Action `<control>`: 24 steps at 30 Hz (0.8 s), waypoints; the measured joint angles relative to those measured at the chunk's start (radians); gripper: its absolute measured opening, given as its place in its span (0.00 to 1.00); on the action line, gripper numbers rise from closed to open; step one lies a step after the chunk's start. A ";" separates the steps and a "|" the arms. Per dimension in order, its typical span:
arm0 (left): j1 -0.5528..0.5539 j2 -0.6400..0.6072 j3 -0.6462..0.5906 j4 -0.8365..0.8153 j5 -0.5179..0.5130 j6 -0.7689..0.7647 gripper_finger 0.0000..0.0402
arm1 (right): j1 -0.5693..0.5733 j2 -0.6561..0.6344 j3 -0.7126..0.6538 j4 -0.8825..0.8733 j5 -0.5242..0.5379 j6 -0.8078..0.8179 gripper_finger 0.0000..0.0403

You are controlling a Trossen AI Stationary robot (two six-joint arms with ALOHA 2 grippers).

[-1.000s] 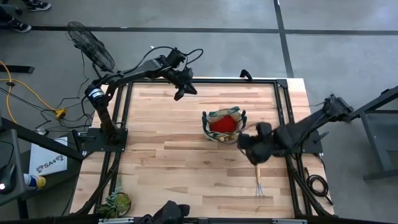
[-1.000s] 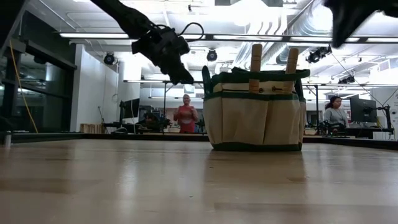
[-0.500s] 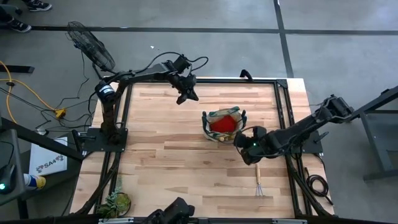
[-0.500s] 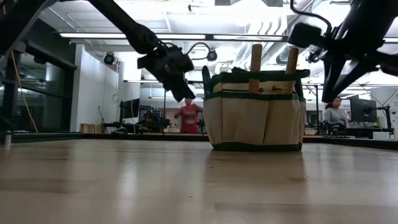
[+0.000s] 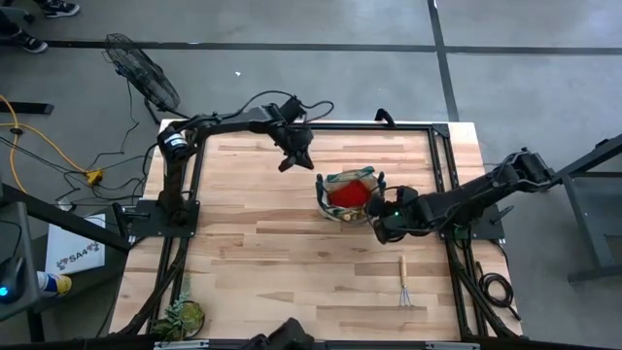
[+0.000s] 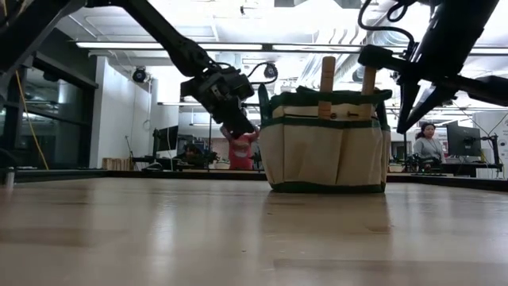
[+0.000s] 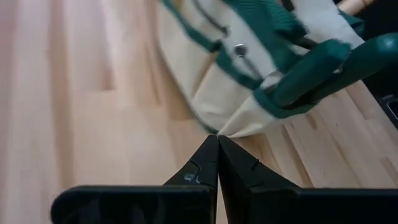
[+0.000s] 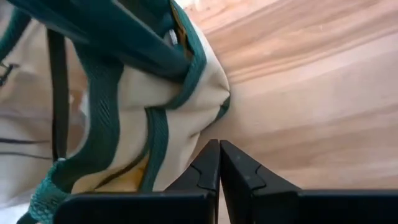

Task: Pick & Place Garden tools in Gardening bag
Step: Adjust the gardening bag

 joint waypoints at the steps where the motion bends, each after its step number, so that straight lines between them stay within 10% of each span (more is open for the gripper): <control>1: -0.011 0.000 0.000 0.003 0.000 0.003 0.00 | -0.004 -0.002 0.000 0.000 0.001 -0.002 0.00; 24: -0.107 0.000 0.000 -0.042 -0.050 0.001 0.00 | -0.151 -0.059 0.000 0.034 -0.013 -0.199 0.00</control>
